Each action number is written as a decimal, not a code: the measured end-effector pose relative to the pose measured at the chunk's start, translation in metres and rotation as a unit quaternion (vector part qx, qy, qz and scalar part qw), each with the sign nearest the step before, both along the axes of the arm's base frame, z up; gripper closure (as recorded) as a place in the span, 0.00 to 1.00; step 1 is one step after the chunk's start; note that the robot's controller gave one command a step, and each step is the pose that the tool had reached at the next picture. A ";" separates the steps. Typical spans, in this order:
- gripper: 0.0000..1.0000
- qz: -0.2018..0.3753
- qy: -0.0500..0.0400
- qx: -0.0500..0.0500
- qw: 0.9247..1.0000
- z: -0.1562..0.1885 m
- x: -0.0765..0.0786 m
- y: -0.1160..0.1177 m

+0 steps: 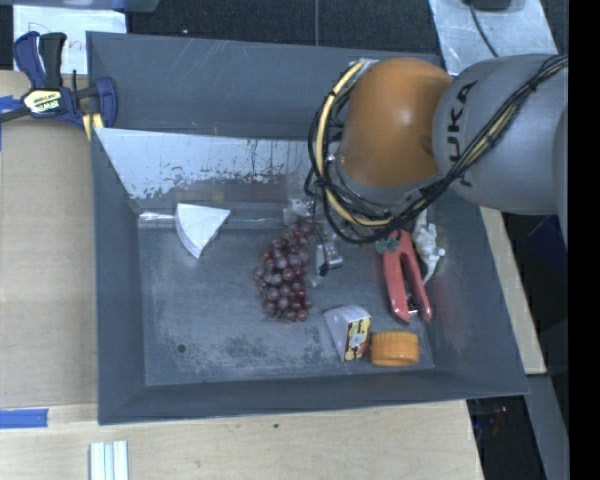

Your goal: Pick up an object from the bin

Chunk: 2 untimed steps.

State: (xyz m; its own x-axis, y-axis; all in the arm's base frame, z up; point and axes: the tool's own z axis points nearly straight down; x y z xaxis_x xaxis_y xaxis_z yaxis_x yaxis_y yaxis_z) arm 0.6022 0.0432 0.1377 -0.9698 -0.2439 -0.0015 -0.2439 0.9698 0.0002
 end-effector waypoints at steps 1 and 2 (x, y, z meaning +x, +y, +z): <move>0.00 0.178 -0.004 0.000 0.984 -0.008 0.004 0.037; 0.00 0.219 -0.007 -0.001 0.976 -0.061 0.019 0.017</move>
Offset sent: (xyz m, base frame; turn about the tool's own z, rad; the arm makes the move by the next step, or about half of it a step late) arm 0.0191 0.0152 -0.0677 -0.4407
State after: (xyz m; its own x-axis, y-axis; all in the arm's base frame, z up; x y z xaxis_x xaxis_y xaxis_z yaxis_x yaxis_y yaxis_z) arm 0.6214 0.0606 0.0768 -0.7724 -0.6350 -0.0126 -0.6349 0.7725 -0.0079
